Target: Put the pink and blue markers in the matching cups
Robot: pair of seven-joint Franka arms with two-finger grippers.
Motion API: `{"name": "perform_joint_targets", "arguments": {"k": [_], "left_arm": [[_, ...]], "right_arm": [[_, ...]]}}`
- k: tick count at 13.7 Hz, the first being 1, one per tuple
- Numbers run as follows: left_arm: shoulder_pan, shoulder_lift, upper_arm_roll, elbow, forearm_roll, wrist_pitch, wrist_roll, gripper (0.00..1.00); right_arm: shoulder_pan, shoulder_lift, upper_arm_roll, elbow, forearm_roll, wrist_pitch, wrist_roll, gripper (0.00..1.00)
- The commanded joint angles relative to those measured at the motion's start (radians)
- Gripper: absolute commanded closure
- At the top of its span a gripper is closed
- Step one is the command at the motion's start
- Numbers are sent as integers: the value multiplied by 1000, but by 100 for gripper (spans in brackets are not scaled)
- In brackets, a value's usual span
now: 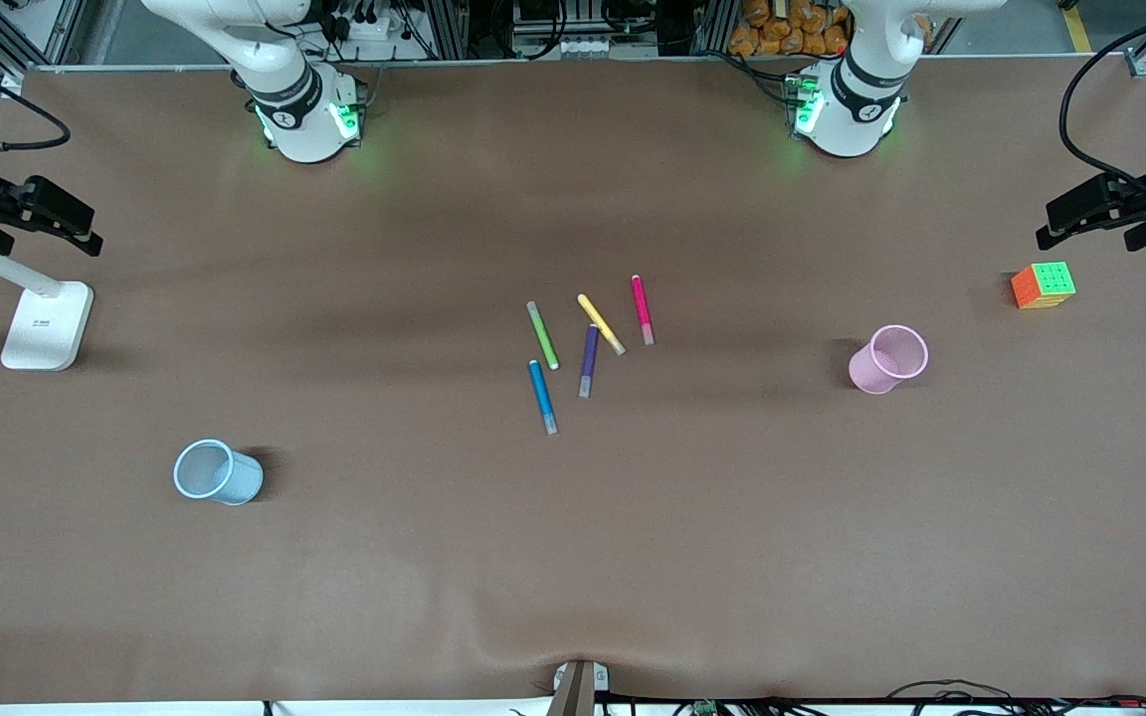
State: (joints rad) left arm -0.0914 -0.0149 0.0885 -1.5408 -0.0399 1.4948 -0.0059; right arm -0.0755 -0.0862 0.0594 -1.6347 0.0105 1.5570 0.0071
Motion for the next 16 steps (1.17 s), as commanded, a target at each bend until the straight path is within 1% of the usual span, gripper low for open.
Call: {"name": "perform_joint_targets", "arguments": {"k": [1,6,10,14,16], "left_arm": [[-2,9,2,19,17,-18,11,0],[-2,13,-1,13,14,-19,27,0],[-14,50,-1,16,17,-31,31,0],[-22,75,-4,15,38,-31,20,0],[-31,92,-29,19,34,-28,-6,0]], "right_arm": [[3,-13,0,-10,-18,6,10,0],[2,-10,0,-14,-18,12,10,0],[-1,9,0,-14,-18,31,10,0],[2,83,0,-11,-18,75,1,0],[-3,124,0,-10,-18,96,-1,0]]}}
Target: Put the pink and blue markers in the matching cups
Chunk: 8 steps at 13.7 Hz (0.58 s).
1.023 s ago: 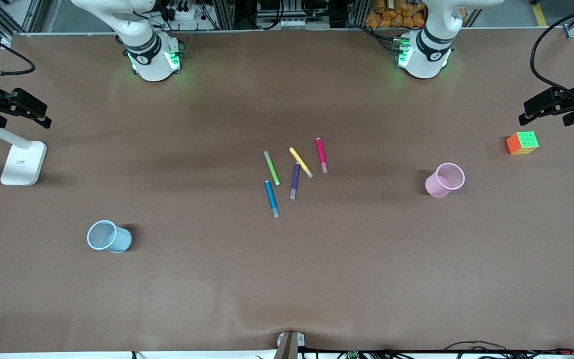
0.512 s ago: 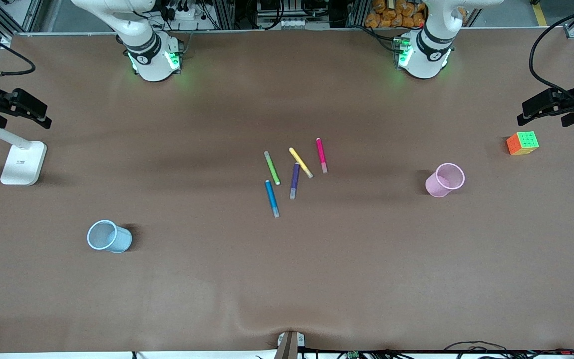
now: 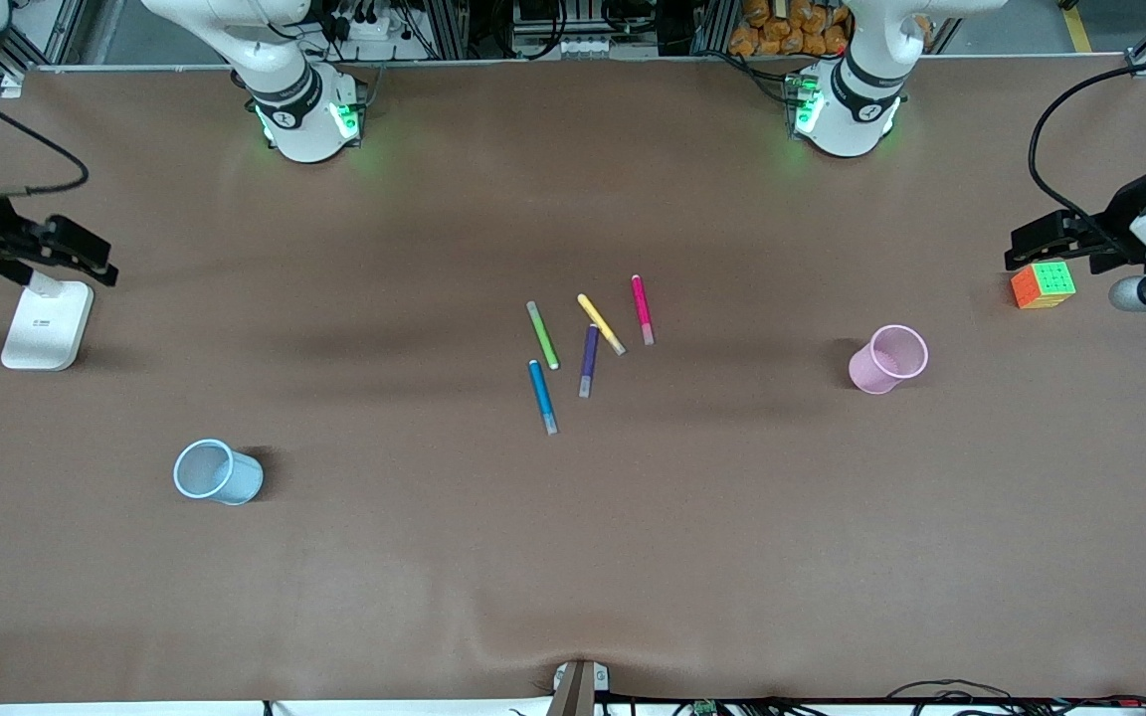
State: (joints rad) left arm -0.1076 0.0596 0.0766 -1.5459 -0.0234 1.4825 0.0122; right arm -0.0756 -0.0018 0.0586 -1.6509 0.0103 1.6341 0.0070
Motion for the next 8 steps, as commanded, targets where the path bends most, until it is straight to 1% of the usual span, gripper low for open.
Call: {"name": "perform_joint_targets", "arguments": {"k": [1,4,5,8], "left_arm": [[-24,28,-32,24,19,-13,-44,0],[-26,58,-37,24,3,-1,-52,0],[-30,66,-37,23,0,-1,-52,0],[-66,129,-40,18,-1,22,-63,0]], "right_arm": [[-3,55,0,6,-18,33,-1,0],[-10,117,1,5,-6,70,4,0],[-1,137,3,6,2,72,14,0],[56,187,6,5,34,73,19,0]]}}
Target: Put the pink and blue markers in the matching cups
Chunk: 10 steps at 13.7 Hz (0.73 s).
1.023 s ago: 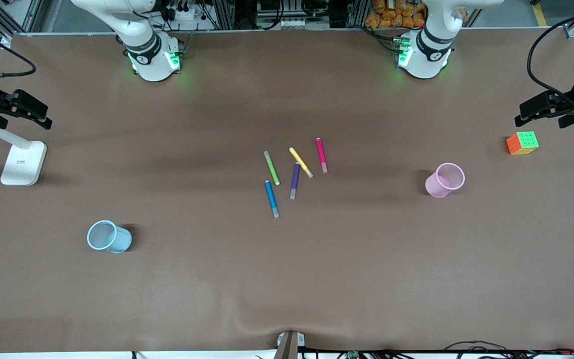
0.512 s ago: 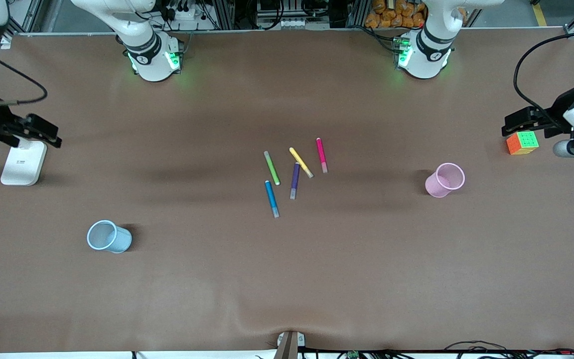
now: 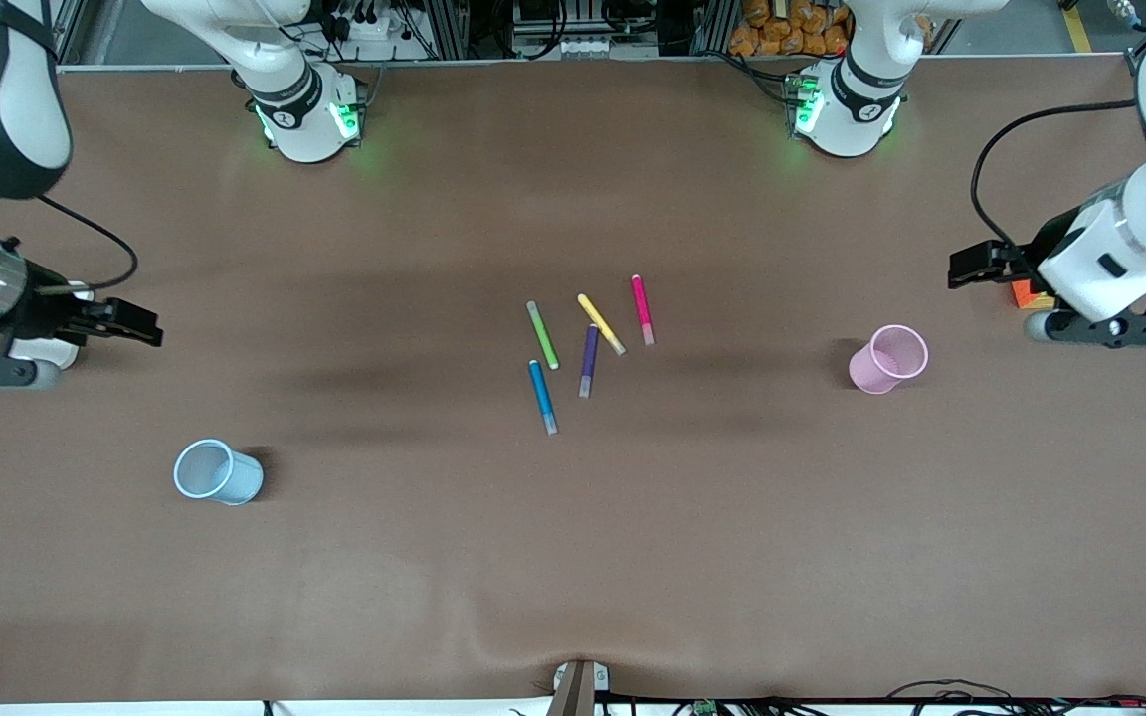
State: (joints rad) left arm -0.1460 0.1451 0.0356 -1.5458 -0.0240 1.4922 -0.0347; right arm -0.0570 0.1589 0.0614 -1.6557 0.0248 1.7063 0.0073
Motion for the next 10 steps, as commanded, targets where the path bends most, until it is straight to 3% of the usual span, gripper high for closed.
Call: {"name": "perform_joint_targets", "arguments": {"k": [1,7,10], "left_arm": [[-44,54,1,15,-1,17,-48,0],[-87,96,0,13,-1,45,-96,0],[-89,103,-5,12,-2,56,-97,0]], "right_arm": [[57,42,5,8,33,1,19,0],[201,90,5,7,75,96,23,0],[316,138,5,7,76,174,160,0]]}}
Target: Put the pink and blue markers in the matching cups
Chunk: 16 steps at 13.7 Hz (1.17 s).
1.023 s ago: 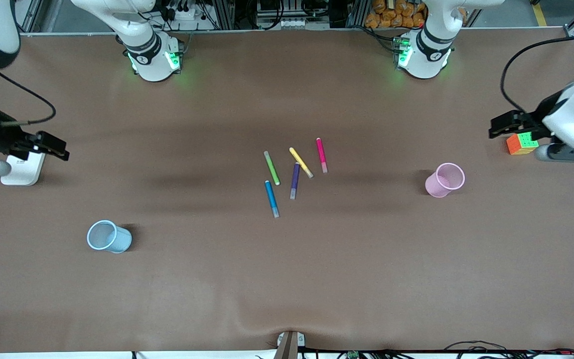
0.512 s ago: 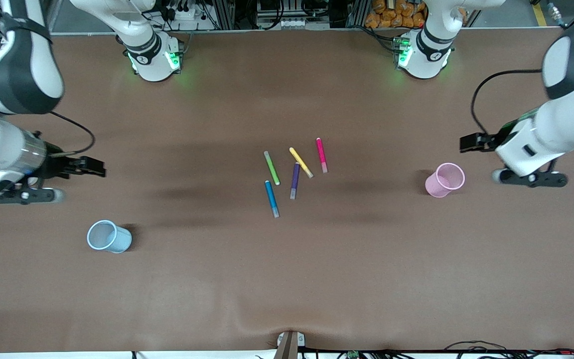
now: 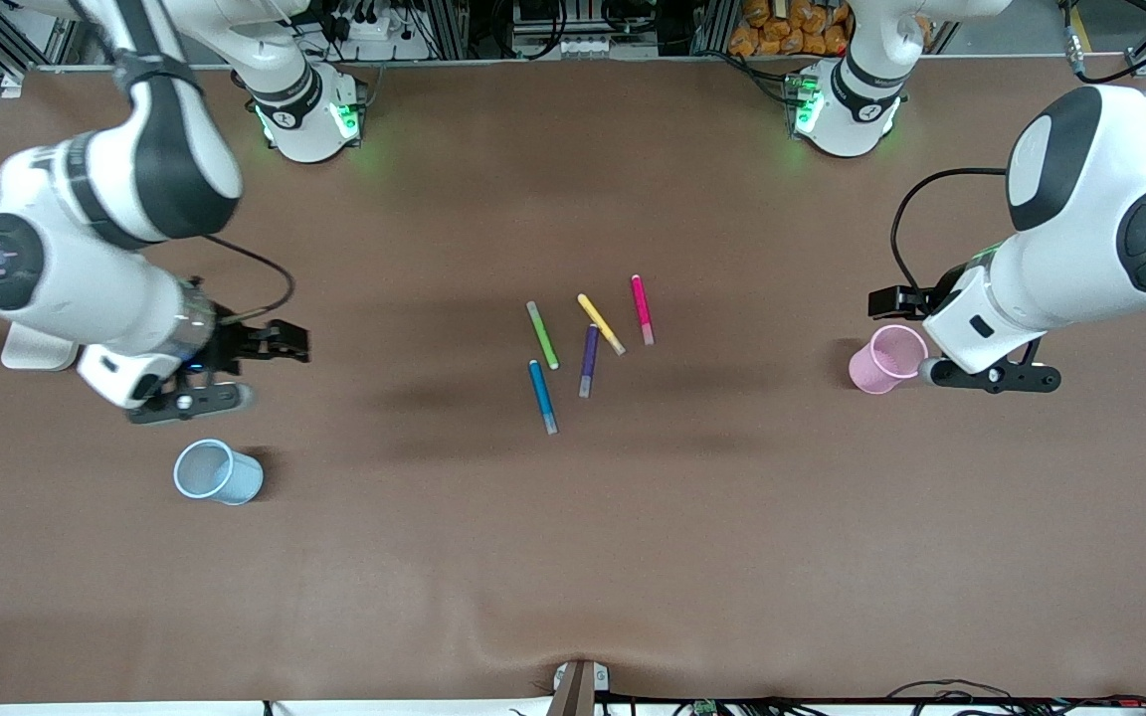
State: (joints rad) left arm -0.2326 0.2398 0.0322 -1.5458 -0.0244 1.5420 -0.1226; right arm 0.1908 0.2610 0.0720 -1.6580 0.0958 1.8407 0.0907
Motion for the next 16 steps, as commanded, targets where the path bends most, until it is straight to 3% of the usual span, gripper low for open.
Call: {"name": "perform_joint_targets", "arguments": {"k": [1,6,16], "left_arm": [[-2,13,-3,13,-2,12,-9,0],[-7,33,-9,13,-23,23,-9,0],[-45,72,-15,1,-23,61,-67,0]], "right_arm": [[105,59,-6,9,5,73,80,0],[251,199,-6,12,5,294,81,0],[374,354,-8,17,-39,524,141,0]]}}
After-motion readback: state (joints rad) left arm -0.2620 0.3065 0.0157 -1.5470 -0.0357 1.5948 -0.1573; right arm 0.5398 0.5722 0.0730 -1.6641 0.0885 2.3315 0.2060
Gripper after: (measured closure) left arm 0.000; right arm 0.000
